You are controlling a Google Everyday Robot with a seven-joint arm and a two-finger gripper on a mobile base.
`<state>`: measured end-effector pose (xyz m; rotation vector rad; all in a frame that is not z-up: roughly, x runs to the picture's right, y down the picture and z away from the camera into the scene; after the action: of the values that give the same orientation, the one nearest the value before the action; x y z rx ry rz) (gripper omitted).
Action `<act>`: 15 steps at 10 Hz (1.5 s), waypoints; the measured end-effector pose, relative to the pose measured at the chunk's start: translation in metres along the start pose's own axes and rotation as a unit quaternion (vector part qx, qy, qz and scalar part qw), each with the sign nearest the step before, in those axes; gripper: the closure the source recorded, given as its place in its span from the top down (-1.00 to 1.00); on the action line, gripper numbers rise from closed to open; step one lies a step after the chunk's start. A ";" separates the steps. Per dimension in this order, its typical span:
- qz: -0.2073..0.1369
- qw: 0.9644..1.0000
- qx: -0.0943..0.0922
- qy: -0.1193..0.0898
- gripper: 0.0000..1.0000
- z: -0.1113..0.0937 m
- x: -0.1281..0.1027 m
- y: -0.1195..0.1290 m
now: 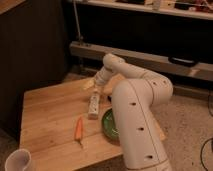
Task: Stand the bottle upright
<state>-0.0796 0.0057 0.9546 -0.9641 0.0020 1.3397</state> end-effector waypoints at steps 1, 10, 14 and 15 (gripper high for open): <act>0.008 1.000 0.004 -0.003 0.60 0.001 0.000 0.000; 0.019 1.000 0.012 -0.013 0.60 0.009 -0.002 -0.007; 0.024 0.999 0.020 -0.016 0.49 0.009 -0.004 -0.010; 0.025 0.999 0.021 -0.017 0.34 0.008 -0.005 -0.010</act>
<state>-0.0769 0.0075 0.9678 -0.9112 0.0280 1.3964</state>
